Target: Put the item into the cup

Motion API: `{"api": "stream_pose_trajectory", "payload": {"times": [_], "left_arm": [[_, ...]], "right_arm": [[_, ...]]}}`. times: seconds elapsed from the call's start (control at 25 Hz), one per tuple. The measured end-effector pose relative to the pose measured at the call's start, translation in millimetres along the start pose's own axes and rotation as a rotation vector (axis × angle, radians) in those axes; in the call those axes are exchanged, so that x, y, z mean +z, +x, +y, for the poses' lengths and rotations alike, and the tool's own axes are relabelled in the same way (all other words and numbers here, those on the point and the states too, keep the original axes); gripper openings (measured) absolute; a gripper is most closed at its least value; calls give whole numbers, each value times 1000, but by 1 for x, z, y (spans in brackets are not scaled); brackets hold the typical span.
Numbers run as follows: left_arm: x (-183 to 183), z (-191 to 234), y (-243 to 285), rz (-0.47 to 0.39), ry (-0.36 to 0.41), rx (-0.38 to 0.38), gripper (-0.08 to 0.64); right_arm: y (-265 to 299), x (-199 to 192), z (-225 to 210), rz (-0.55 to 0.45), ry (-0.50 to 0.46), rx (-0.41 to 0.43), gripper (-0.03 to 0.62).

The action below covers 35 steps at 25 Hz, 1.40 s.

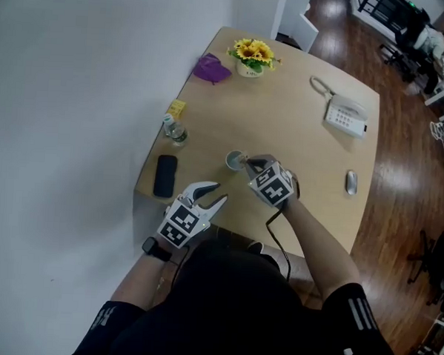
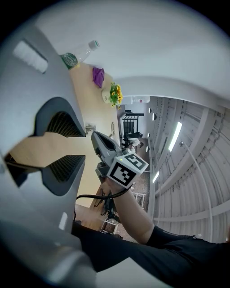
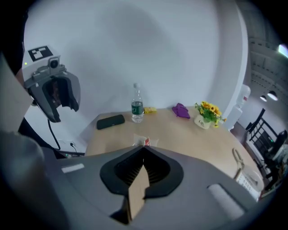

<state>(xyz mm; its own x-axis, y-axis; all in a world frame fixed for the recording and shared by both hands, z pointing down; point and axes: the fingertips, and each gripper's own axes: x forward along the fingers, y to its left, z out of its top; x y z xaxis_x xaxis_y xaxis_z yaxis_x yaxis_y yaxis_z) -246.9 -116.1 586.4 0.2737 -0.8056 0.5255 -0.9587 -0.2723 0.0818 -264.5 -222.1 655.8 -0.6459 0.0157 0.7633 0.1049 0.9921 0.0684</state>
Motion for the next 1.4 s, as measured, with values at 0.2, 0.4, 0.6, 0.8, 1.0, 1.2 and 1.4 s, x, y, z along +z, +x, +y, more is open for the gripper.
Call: {"api": "stream_pose_trajectory", "payload": {"times": [0.2, 0.4, 0.6, 0.8, 1.0, 1.2, 1.4], "left_arm": [[-9, 16, -5, -2, -20, -5, 120], [-23, 29, -11, 14, -34, -14, 120], [-28, 39, -14, 20, -42, -18, 119], [-28, 43, -13, 19, -41, -22, 120], [-22, 40, -7, 9, -32, -34, 120], [-14, 33, -4, -1, -19, -55, 120], [0, 25, -2, -28, 5, -81, 120]], "right_arm": [[49, -15, 5, 119, -31, 18, 9], [81, -27, 5, 194, -32, 24, 9], [94, -34, 8, 233, -24, 51, 50], [89, -24, 12, 199, -25, 54, 80], [69, -7, 12, 125, -20, 38, 97], [33, 15, 11, -2, 15, 10, 97], [-22, 39, 14, -161, 67, -24, 41]]}}
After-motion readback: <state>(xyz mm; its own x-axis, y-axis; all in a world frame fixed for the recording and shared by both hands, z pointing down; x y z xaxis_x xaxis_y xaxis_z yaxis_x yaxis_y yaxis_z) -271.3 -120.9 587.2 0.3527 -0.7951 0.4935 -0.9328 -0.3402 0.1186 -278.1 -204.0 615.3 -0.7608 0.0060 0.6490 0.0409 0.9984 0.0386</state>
